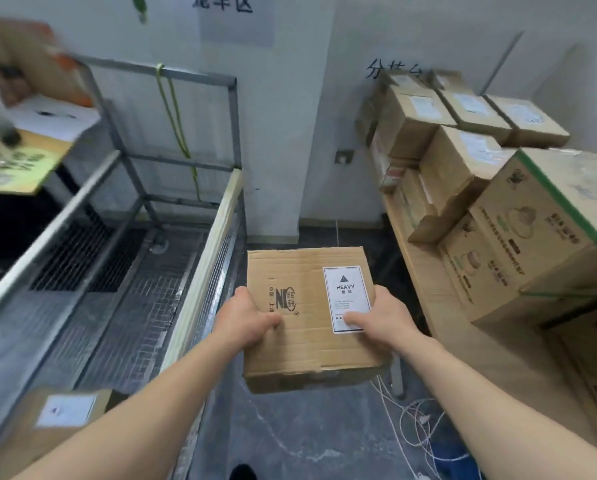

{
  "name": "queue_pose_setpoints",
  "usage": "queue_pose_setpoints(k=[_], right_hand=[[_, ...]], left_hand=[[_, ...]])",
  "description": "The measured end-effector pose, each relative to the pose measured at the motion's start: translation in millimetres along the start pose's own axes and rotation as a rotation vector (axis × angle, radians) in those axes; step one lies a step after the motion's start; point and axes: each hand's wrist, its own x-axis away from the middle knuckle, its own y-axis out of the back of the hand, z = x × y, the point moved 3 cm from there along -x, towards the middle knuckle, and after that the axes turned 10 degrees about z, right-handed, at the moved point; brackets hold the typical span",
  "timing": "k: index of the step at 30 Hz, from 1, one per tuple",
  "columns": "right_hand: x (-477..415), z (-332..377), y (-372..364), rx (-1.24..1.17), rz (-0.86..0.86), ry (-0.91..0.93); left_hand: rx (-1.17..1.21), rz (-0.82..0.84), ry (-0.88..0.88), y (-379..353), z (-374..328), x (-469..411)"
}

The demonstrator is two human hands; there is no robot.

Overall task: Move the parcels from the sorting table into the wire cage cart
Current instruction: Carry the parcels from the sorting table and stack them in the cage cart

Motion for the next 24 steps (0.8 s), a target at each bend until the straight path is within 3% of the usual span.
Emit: queue_pose_setpoints(k=[14,24], right_hand=[[-95.6,172.5,-61.3,0.144,0.212,0.297],[-176.6,299.7,-87.4,0.250,0.443,0.544]], left_hand=[[0.209,-0.195,0.225,108.6,99.8,-29.0],[0.523,-0.510,0.408,154.2,117.4,-38.3]])
